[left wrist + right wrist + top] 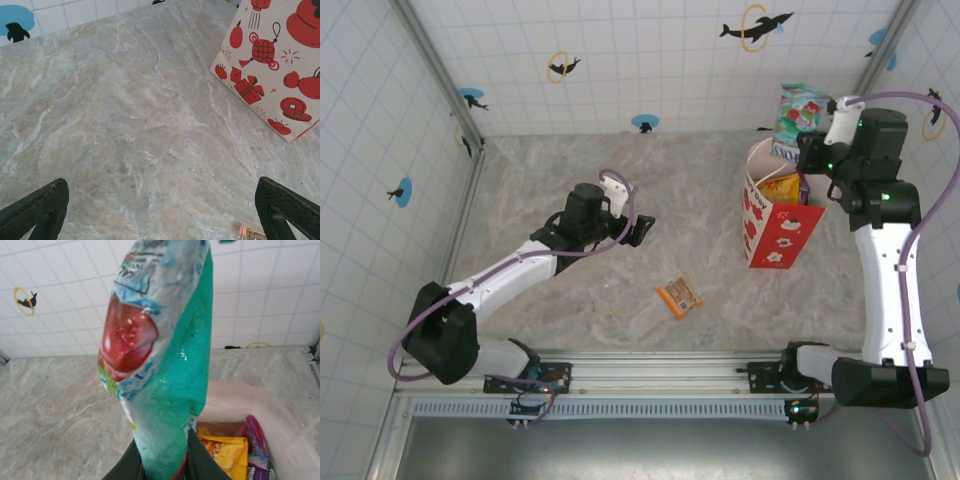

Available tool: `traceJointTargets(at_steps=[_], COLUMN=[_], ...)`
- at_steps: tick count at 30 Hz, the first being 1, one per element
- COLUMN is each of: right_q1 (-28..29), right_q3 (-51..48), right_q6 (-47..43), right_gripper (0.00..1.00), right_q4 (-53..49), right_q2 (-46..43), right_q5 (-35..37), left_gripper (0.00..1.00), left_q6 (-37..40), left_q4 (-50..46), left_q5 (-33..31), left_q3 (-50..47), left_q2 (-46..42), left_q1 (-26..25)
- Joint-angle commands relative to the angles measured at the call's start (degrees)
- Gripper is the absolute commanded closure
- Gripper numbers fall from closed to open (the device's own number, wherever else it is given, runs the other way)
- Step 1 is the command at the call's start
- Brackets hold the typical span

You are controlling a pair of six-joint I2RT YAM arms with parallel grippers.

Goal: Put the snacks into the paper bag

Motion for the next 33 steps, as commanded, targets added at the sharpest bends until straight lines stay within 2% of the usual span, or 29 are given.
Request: traceJointTargets(at_steps=[1,3,6,17,21,26,33], right_q1=[-2.2,-3.1,-4.7,-11.3,-13.8,-13.9,-13.6], right_q3=[-0.2,-1.8,-2.5,4.6,4.0,2.7,4.3], right_q6=[2.4,4.3,7.8,11.6,9.8,4.9,-2.6], right_gripper=[1.0,1.0,1.0,1.0,1.0,1.0,1.0], right_q4=[5.0,8.6,13.6,14.9,10.3,0.6,-14.2], right_q2=[0.2,-0.4,-0.8,1.8,2.5,3.2,4.7], right_q5=[-8.4,-15.1,-20.4,-22.9,-22.3,-22.1,-15.3], left_gripper=[0.02,0.02,0.02,0.02,0.02,0.03,0.02], left_q6=[-0.9,-0.8,-0.9,-0.7,-0.8,-0.2,0.4], left_q4=[0.0,-0.1,-0.2,0.3,0.2,-0.6,-1.8], left_q5=[1.3,1.6,2.0,3.0,3.3,3.2,3.4], left_q3=[1.4,1.4,1.6,2.2,2.3,2.3,3.2], left_q2=[0.7,0.9,1.2,2.3,2.3,2.4,3.6], left_q1=[0.1,0.1,0.1,0.1,0.1,0.1,0.0])
